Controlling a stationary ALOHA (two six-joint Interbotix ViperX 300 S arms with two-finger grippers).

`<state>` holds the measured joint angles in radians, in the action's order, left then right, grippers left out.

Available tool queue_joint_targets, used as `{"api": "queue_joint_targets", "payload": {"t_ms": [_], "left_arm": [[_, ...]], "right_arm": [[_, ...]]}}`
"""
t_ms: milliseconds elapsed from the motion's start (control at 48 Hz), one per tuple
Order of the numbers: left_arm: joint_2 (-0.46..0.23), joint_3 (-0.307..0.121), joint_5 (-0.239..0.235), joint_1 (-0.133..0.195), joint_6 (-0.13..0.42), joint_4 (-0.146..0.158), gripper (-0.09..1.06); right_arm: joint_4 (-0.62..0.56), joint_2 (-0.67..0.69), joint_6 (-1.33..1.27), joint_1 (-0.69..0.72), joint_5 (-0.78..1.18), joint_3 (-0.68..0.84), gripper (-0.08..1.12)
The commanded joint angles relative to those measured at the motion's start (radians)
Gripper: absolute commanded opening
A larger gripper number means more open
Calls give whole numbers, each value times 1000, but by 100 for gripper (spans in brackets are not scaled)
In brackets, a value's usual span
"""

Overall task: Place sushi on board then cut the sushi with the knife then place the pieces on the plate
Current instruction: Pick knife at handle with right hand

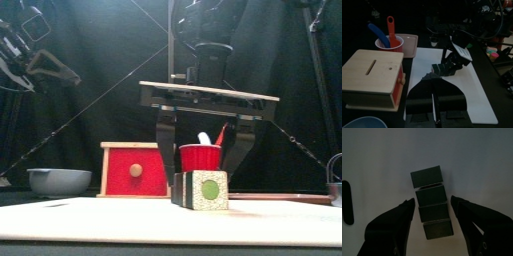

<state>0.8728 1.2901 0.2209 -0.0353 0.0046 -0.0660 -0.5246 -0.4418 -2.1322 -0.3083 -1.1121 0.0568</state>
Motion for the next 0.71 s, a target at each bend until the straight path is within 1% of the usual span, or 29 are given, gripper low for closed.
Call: {"api": "queue_joint_targets", "payload": {"t_ms": [21, 167, 375, 562, 708], "left_arm": [[-3, -12, 3, -3, 2, 3, -3], [-3, -12, 3, -3, 2, 3, -3], [-3, -12, 3, -3, 0, 2, -3], [-3, -18, 3, -3, 2, 3, -2], [-2, -18, 3, -8, 0, 2, -1]], "right_arm": [[-11, 41, 11, 2, -14, -18, 91], [-58, 106, 21, 0, -48, 5, 91], [-133, 238, 25, -20, -51, 106, 91], [-293, 391, 25, -58, -41, 235, 90], [-414, 552, 48, -72, 35, 342, 90]]}}
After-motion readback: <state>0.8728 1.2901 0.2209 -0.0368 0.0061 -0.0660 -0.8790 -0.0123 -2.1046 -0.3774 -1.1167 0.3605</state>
